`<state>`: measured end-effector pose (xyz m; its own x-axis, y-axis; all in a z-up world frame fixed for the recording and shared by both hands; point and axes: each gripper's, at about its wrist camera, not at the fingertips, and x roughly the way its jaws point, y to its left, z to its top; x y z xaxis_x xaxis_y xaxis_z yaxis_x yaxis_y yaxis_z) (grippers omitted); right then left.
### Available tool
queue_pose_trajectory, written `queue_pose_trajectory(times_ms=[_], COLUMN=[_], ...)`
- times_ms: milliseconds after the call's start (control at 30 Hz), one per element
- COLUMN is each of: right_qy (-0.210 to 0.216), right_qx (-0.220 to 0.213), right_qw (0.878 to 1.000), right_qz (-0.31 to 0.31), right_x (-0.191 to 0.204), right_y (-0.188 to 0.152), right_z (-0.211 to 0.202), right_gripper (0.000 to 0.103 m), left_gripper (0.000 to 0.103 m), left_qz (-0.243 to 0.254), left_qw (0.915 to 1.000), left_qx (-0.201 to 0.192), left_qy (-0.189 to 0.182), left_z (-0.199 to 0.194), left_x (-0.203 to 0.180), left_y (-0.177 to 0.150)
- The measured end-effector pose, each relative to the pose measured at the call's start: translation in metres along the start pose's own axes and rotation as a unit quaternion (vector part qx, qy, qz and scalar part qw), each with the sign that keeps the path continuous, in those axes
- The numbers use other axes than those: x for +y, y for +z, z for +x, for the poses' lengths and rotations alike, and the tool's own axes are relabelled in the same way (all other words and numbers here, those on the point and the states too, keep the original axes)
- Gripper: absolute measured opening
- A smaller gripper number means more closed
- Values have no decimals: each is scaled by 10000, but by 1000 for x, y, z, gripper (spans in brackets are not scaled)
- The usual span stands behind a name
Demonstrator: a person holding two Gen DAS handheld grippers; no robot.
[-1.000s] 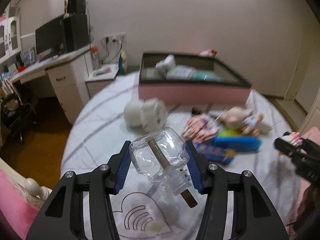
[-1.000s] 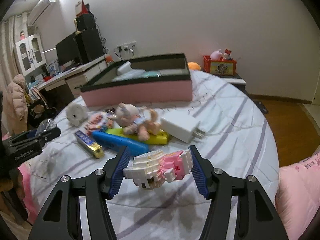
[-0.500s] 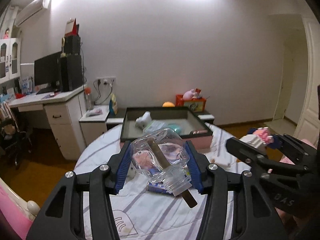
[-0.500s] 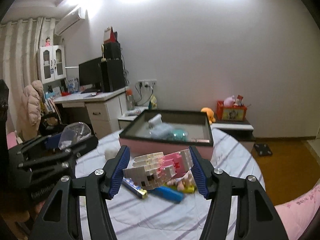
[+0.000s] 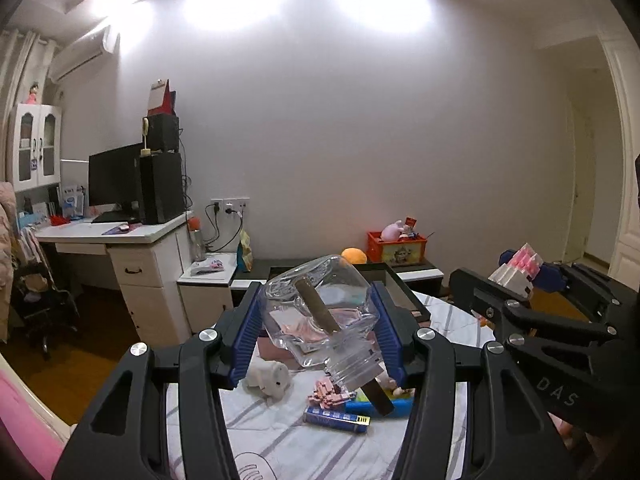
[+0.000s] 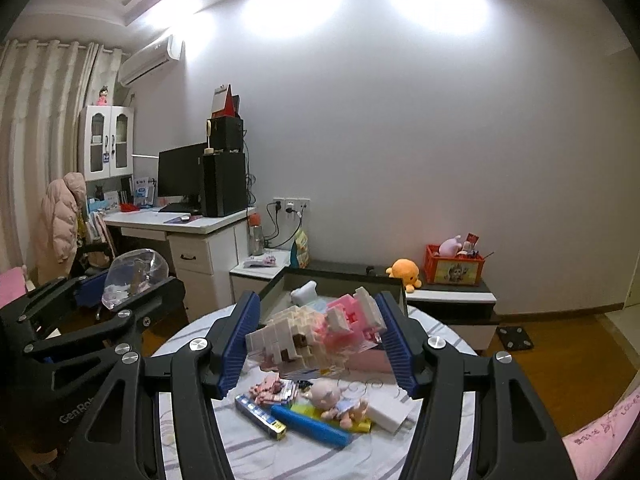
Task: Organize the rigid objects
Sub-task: 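Carry the block figure and glass bottle over the pink box with both tools, then open both tools to drop the items into the pink box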
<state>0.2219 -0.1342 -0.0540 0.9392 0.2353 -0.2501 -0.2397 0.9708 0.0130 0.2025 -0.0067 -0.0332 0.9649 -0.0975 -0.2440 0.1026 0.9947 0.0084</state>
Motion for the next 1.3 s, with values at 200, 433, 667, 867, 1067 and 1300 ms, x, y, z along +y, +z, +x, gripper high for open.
queue_pose_trajectory(times_ms=[200, 433, 667, 867, 1067, 1300], right_qy=[1, -15, -108, -150, -226, -340], right_qx=[-79, -146, -84, 167, 823, 1746], right_qw=[10000, 9999, 9999, 9997, 9962, 9840], right_qz=[-31, -60, -84, -67, -157, 48], right_x=[0, -6, -18, -34, -48, -73], right_y=[6, 17, 25, 30, 13, -30], right_z=[9, 28, 73, 127, 194, 258], right_gripper=[61, 61, 61, 61, 61, 61], left_gripper=[53, 53, 54, 54, 53, 51], left_qz=[66, 130, 173, 14, -141, -60], left_qw=[9998, 9994, 9994, 9997, 9958, 9845], left_qx=[-124, -245, -239, 242, 903, 1753], left_qy=[128, 201, 202, 48, 110, -77], left_z=[7, 31, 81, 159, 230, 297], left_x=[0, 0, -2, 5, 12, 6], left_y=[10, 18, 27, 32, 16, -25])
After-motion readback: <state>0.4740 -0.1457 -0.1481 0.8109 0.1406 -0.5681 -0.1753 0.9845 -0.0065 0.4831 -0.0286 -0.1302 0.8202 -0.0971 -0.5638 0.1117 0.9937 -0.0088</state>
